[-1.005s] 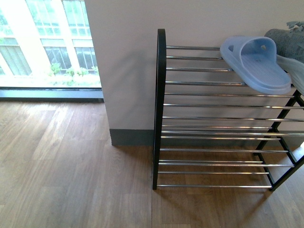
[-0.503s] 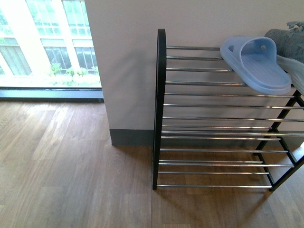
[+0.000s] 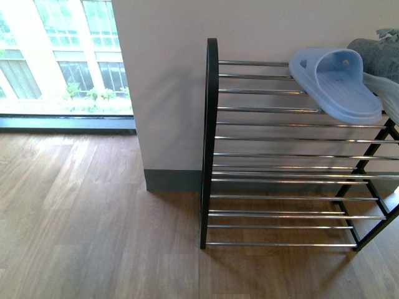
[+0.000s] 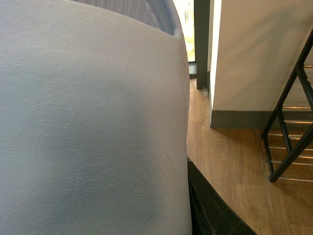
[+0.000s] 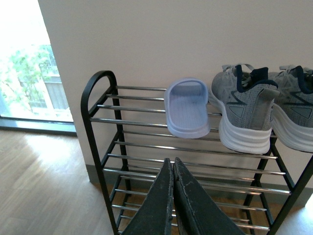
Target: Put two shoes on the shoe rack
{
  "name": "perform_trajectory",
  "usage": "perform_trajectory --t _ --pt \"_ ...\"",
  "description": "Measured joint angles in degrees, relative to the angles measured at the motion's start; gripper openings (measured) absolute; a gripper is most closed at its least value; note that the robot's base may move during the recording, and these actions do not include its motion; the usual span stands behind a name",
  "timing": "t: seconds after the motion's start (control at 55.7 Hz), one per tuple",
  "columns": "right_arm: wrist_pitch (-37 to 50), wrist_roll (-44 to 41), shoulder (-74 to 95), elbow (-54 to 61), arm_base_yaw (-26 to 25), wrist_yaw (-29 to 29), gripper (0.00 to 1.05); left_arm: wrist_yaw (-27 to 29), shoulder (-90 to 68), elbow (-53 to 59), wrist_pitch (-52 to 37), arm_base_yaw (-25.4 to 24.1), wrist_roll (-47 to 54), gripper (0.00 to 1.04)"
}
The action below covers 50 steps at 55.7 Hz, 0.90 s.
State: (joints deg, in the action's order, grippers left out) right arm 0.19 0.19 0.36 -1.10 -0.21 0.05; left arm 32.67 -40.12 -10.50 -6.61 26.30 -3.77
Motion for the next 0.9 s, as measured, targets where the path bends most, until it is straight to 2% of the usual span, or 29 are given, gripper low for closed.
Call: perform_trajectory --t 0.054,0.215,0.359,0.467,0.898 --pt "0.0 0.0 0.0 0.0 0.0 0.0 0.09 0.0 0.0 0.0 0.0 0.0 0.0 0.02" --pt "0.0 0.0 0.0 0.0 0.0 0.0 0.47 0.0 0.0 0.0 0.0 0.0 0.0 0.02" --pt "0.0 0.0 0.0 0.0 0.0 -0.2 0.71 0.3 0.0 0.0 0.0 0.0 0.0 0.02" --pt "0.0 0.0 0.0 0.0 0.0 -0.2 0.96 0.2 0.0 0.0 0.0 0.0 0.0 0.02" --pt "-0.1 0.0 -0.1 0.0 0.2 0.2 0.96 -0.1 0.0 0.0 0.0 0.2 0.0 0.02"
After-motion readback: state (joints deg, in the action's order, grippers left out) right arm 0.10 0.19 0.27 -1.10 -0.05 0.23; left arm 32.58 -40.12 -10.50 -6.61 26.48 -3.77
